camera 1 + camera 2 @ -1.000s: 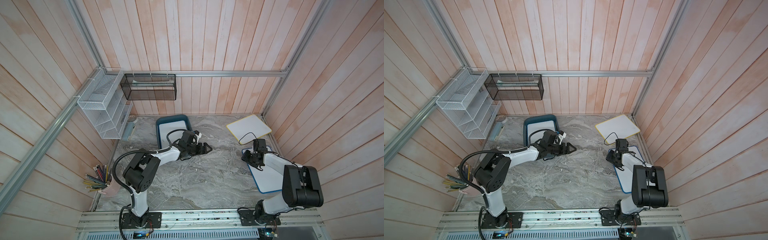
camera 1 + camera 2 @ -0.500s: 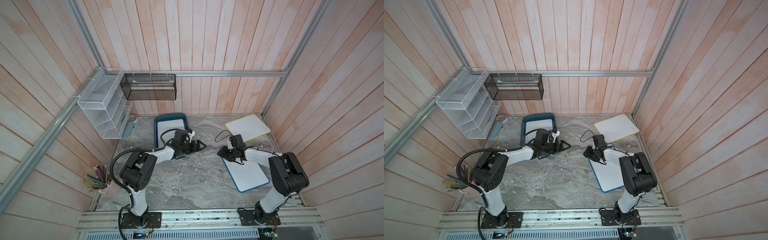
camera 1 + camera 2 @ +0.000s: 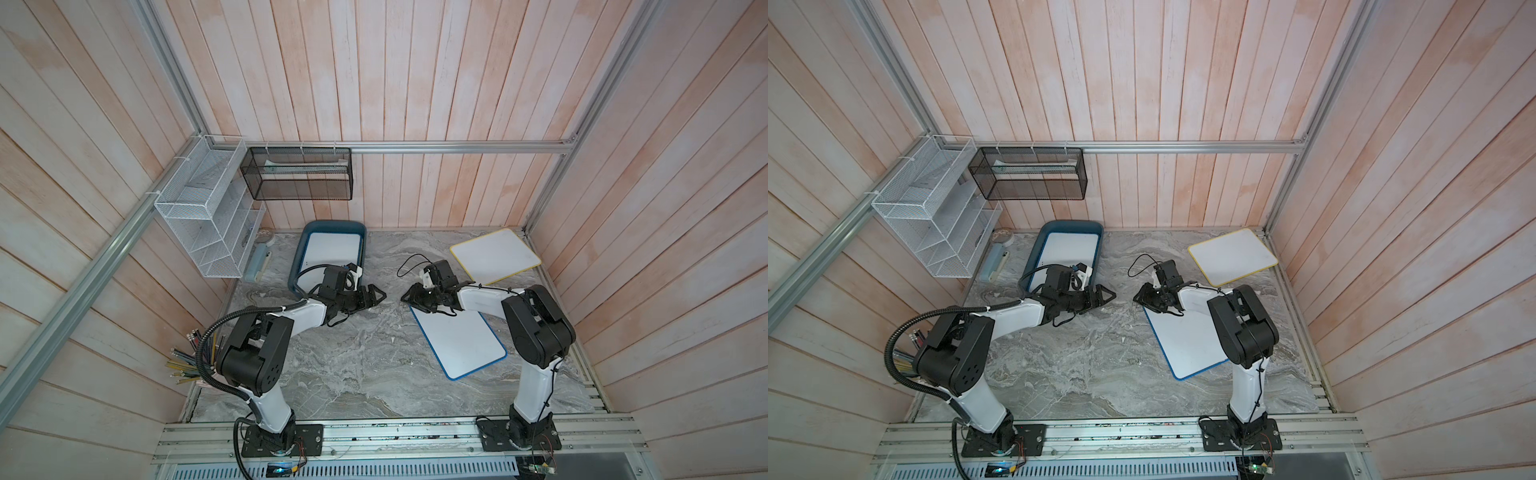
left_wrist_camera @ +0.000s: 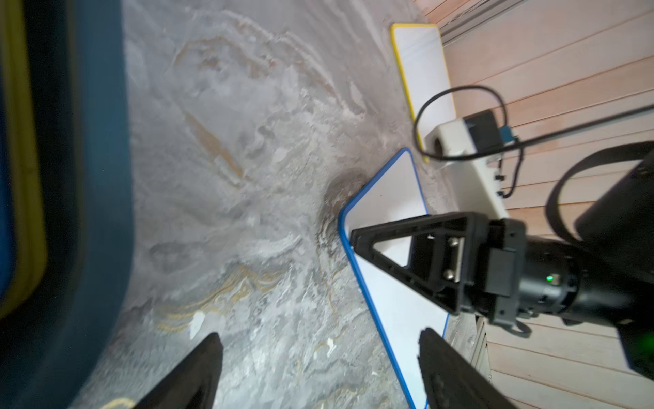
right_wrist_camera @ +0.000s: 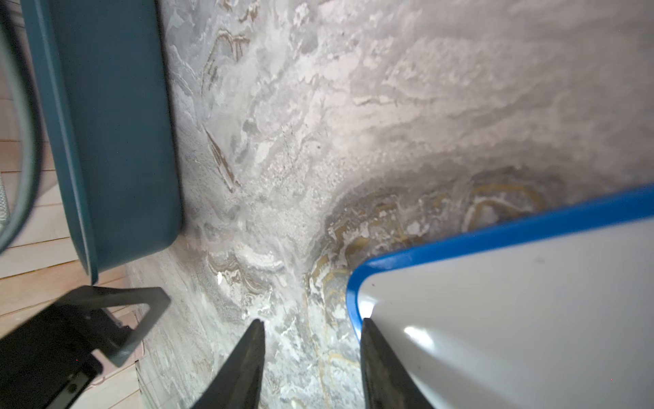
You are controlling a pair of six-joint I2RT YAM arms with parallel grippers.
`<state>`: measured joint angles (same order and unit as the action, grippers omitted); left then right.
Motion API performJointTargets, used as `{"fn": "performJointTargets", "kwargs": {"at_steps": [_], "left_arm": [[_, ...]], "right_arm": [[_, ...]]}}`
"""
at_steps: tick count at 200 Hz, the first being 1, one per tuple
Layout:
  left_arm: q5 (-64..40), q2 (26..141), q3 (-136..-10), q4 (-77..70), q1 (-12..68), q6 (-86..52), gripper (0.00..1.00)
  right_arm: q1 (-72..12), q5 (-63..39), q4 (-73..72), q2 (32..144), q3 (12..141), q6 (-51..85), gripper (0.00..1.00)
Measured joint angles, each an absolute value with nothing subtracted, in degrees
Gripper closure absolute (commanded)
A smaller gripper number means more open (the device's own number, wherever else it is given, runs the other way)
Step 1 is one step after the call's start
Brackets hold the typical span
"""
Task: Put the whiteboard into the storage box
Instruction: Move the whiteboard to the center of the board.
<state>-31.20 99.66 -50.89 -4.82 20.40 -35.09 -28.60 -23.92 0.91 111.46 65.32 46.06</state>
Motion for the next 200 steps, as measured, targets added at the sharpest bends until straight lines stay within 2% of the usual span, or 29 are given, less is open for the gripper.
{"fn": "performJointTargets", "kwargs": {"at_steps": [24,35,63,113,159,200], "left_arm": [[-30.79,99.63,-49.84,-2.37,20.05,-35.70,0.11],[-30.81,99.46,-49.87,-2.50,20.47,-35.86,0.00],[-31.83,97.67,-47.97,-7.66,22.02,-37.50,0.00],[-35.03,95.77,-38.33,-23.07,20.14,-43.09,0.00],[-29.52,90.17,-42.57,-18.37,25.56,-37.85,0.00],[-23.05,87.64,-45.23,-12.67,26.85,-35.18,0.00]], "right_arm": [[-28.36,-24.38,0.99,111.28,66.08,44.42,0.55],[-27.81,-24.27,1.45,110.48,65.82,43.27,0.55],[-22.65,-23.53,2.02,103.09,59.88,40.62,0.55],[-6.35,-17.80,6.46,85.97,44.42,35.97,0.55],[4.03,-13.08,10.26,81.43,35.64,32.60,0.54],[6.57,-11.42,10.55,81.10,34.85,30.22,0.54]]}}
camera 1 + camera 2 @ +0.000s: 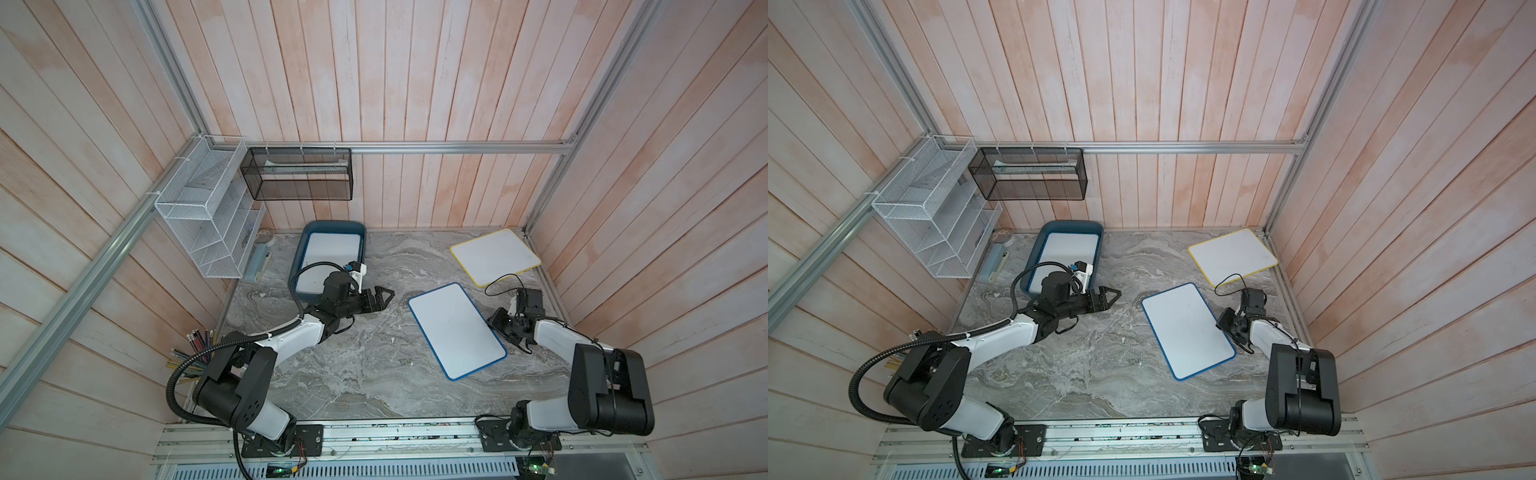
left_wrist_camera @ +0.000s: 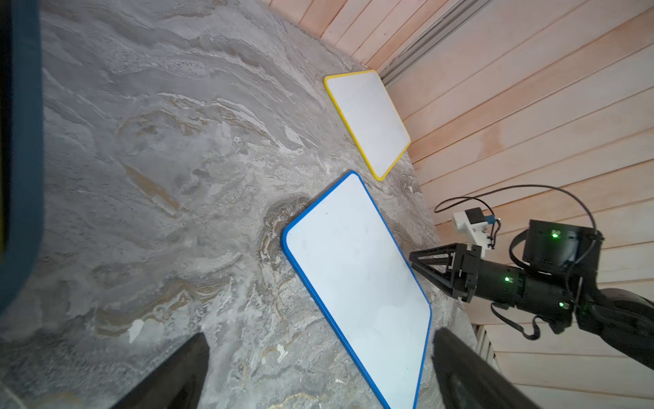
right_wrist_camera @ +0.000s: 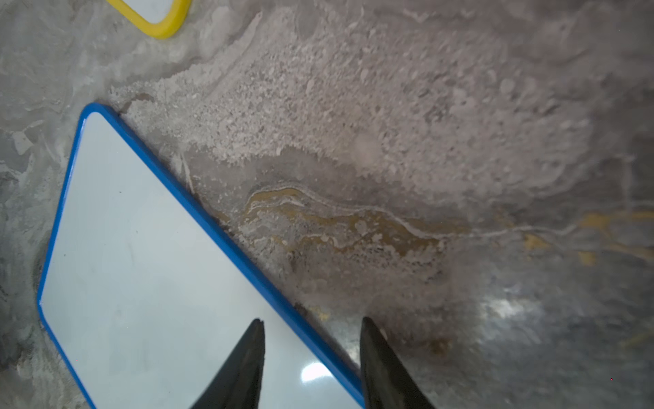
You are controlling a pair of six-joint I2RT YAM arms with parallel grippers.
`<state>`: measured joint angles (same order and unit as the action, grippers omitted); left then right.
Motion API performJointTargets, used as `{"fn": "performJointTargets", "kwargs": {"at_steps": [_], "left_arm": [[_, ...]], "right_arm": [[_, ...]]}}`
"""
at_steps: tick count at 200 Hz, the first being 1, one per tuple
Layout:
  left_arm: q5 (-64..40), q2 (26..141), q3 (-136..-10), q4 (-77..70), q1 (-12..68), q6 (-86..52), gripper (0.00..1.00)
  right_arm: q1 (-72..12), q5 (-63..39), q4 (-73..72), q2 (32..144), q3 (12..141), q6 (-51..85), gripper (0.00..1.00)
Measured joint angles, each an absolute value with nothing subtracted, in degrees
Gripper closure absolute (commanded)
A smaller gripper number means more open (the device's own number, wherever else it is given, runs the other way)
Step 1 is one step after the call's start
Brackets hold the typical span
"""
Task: Put the whiteboard into the storage box
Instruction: Move the whiteboard to the center of the board.
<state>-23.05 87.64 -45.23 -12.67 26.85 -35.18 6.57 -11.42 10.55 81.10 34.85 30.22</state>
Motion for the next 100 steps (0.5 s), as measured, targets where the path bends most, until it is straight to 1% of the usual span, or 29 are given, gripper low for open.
{"fn": "performJointTargets", "kwargs": {"at_steps": [23,51,73,77,100], "left_arm": [[-22.65,87.83,-45.21,-11.07,26.70,-35.20,0.02],[-24.14,88.38,-44.12,-13.10,26.83,-37.23,0.02],[-25.87,91.13,-43.00,-15.79,27.97,-38.92,0.02],[-26.15,91.68,-42.63,-16.36,28.27,-39.09,0.00],[-28.08,95.26,-40.16,-19.14,30.09,-38.09,0.00]], "right_arm": [[7.03,-11.70,10.31,81.52,34.85,29.30,0.54],[7.31,-13.17,8.93,81.41,34.15,28.77,0.55],[6.87,-15.18,6.61,80.49,32.40,28.75,0.55],[6.70,-15.51,6.28,80.16,31.97,28.80,0.55],[4.91,-17.08,5.28,78.02,29.63,29.41,0.55]]}}
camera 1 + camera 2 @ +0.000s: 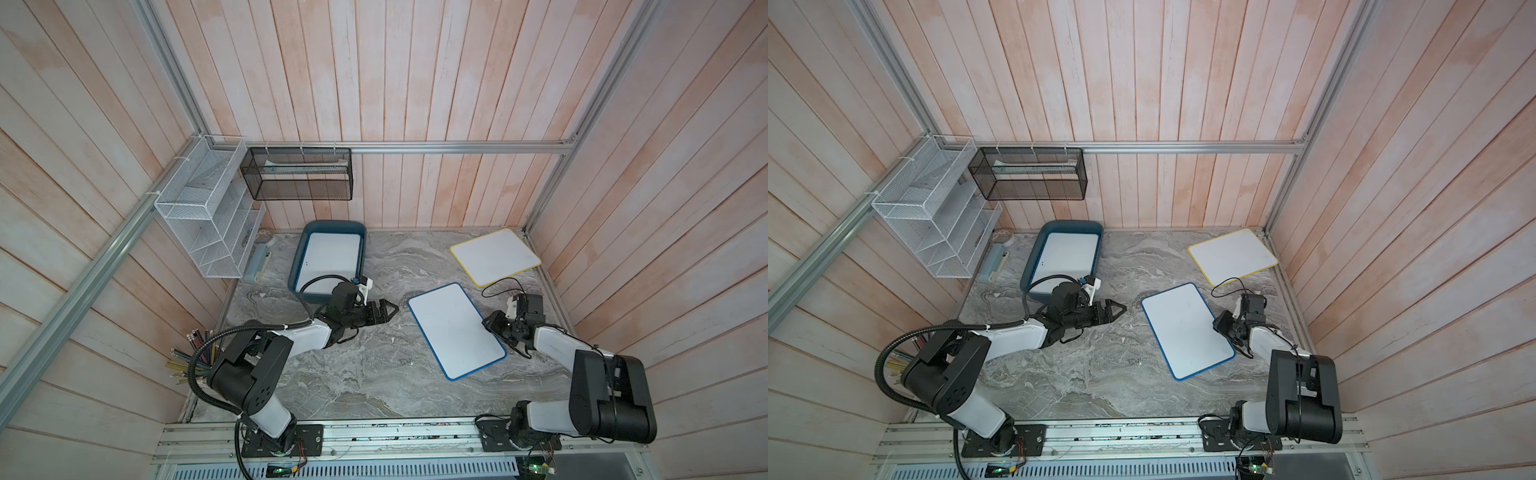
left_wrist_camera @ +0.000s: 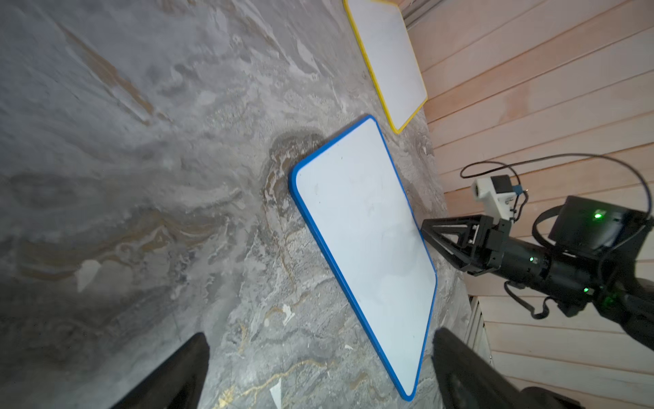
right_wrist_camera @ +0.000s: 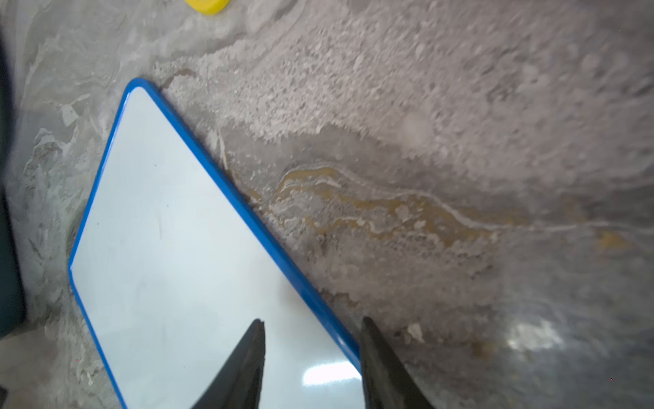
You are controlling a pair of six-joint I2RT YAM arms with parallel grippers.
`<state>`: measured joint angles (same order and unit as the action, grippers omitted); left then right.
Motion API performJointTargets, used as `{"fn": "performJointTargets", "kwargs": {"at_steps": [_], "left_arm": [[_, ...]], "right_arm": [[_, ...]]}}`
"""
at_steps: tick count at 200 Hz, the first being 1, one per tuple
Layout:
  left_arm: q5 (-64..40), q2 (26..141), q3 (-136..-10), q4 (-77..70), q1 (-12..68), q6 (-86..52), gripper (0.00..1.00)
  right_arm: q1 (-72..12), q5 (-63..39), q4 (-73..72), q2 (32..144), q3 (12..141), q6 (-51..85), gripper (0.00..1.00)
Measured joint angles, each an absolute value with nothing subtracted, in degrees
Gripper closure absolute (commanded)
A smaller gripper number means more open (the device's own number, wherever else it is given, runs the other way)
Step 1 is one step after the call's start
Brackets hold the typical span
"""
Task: Put the whiteboard into the storage box
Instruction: Move the whiteboard to the center of the board.
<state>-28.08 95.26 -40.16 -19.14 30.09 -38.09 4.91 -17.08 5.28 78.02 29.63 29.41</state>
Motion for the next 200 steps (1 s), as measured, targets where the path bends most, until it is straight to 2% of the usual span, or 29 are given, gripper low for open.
{"fn": "performJointTargets", "kwargs": {"at_steps": [33,111,159,200], "left_arm": [[-27.99,97.97,-37.91,-21.67,30.55,-33.15,0.00],[-23.49,93.56,-29.91,-26.50,30.39,-20.51,0.00],[-24.16,96.71,-30.48,-31.22,28.64,-17.91,0.00],[-24.45,100.25,-33.65,-32.34,27.64,-15.35,0.00]], "right_arm": [[2.92,-18.72,4.03,76.34,27.59,30.41,0.55],[2.00,-19.44,1.41,75.85,26.20,31.46,0.55],[0.49,-20.67,0.43,76.75,26.28,31.55,0.55],[-5.50,-21.74,0.38,76.77,26.28,33.80,0.55]]}}
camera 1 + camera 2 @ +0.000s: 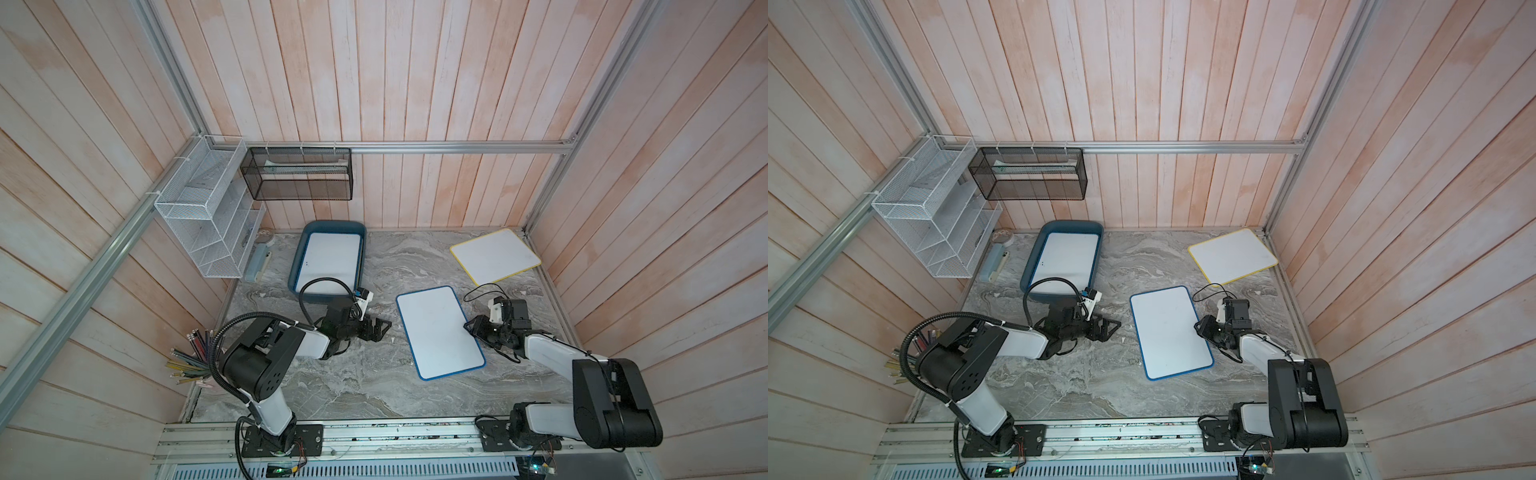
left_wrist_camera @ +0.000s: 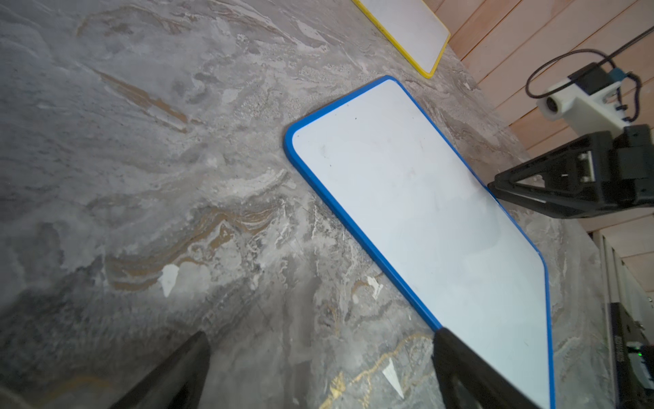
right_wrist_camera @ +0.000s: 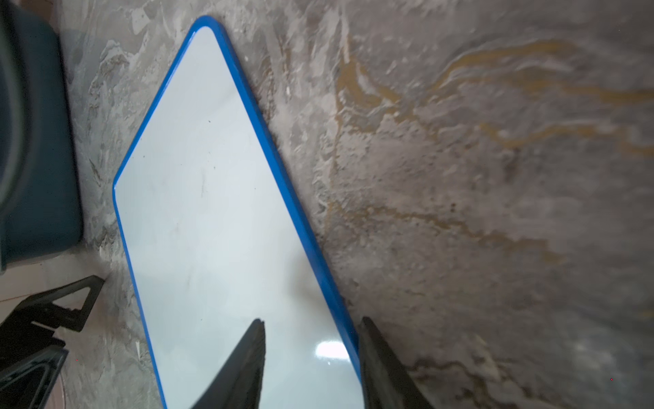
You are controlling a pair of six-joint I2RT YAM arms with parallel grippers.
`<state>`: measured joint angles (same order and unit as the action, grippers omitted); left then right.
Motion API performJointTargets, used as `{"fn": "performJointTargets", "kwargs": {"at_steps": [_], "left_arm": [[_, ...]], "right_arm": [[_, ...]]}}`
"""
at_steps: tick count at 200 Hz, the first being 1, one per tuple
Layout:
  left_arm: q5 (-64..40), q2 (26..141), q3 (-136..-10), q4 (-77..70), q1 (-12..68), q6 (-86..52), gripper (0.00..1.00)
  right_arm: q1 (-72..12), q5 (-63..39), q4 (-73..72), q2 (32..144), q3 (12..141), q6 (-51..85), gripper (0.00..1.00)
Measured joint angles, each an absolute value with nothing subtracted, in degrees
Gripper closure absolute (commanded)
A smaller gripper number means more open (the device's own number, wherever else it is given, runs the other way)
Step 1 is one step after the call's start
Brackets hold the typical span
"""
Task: Put the whiteboard into the storage box
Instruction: Move the whiteboard to the center of the board.
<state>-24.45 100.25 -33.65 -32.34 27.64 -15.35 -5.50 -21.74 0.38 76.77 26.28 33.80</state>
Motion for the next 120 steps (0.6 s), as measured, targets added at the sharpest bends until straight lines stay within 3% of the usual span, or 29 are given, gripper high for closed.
{"fn": "performJointTargets", "kwargs": {"at_steps": [43,120], "left_arm": [[-23.68,103.33,-40.86,-25.56,27.75,-12.60,0.00],[-27.22,104.44,-46.26,-16.10,28.08,-9.61,0.00]], "right_arm": [[-11.68,-23.27,-0.05,78.48,27.29,37.06,0.55],[-12.62,-25.93,-1.52,83.29,30.48,37.50,0.55]]}}
